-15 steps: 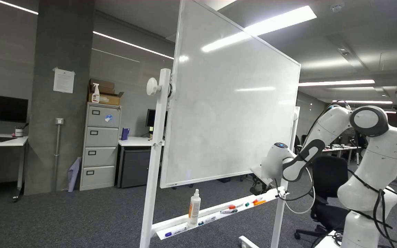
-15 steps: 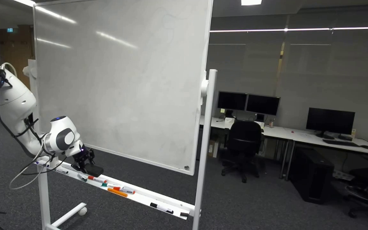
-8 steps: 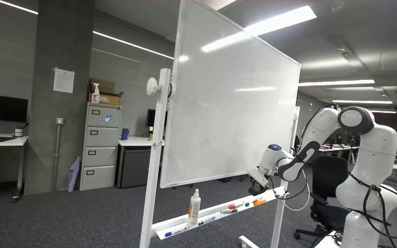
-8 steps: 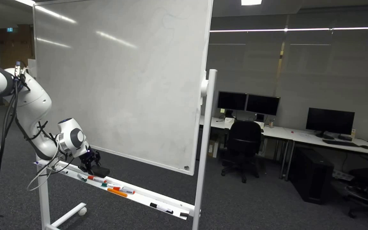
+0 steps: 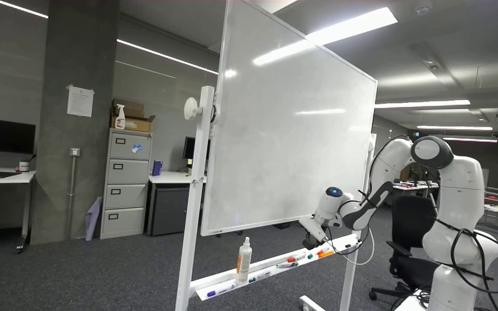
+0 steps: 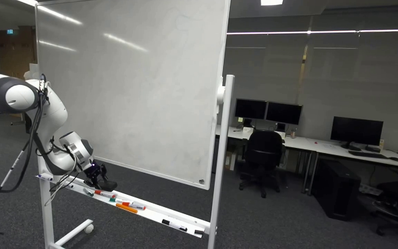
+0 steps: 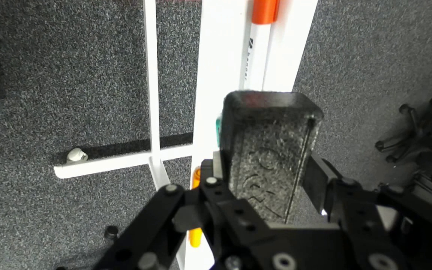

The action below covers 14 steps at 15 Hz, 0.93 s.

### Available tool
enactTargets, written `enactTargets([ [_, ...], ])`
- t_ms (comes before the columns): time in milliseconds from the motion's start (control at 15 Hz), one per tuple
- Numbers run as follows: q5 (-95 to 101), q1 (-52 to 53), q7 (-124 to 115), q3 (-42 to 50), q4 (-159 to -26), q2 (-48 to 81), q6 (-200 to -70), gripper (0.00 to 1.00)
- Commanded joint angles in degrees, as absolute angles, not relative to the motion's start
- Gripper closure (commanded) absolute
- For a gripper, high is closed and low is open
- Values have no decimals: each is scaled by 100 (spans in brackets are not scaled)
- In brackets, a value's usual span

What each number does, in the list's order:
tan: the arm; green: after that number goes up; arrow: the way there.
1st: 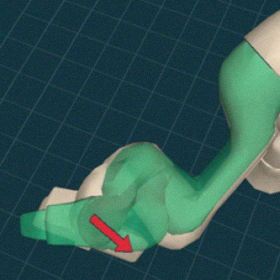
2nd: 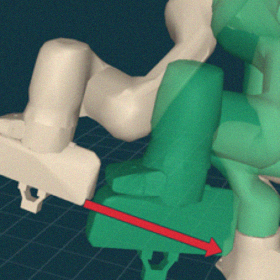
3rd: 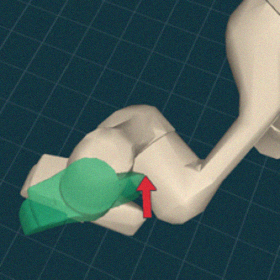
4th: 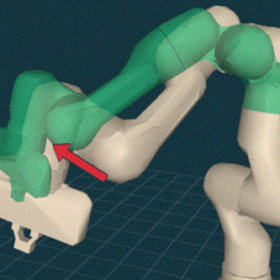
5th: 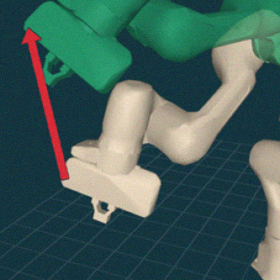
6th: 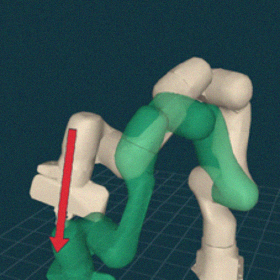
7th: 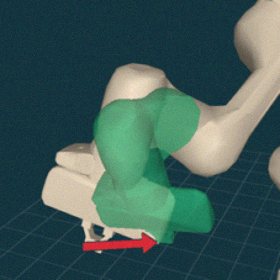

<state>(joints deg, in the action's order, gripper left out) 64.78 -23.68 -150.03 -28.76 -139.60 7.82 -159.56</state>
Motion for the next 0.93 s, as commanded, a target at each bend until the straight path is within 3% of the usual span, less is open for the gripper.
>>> enactTargets([
  [0, 6506, -2111, -14959, -2671, -13536, 1202, -15778, 69],
  [333, 6477, -2032, -14931, -2536, -13536, 1351, -15935, 69],
  [400, 6477, -2015, -14931, -2515, -13510, 1411, -15935, 44],
  [533, 6477, -2015, -14931, -2516, -13511, 1443, -15935, 44],
  [600, 6477, -2015, -14931, -2517, -13511, 1443, -15935, 69],
  [867, 6403, -1979, -14931, -2522, -13582, 1407, -15949, 69],
])
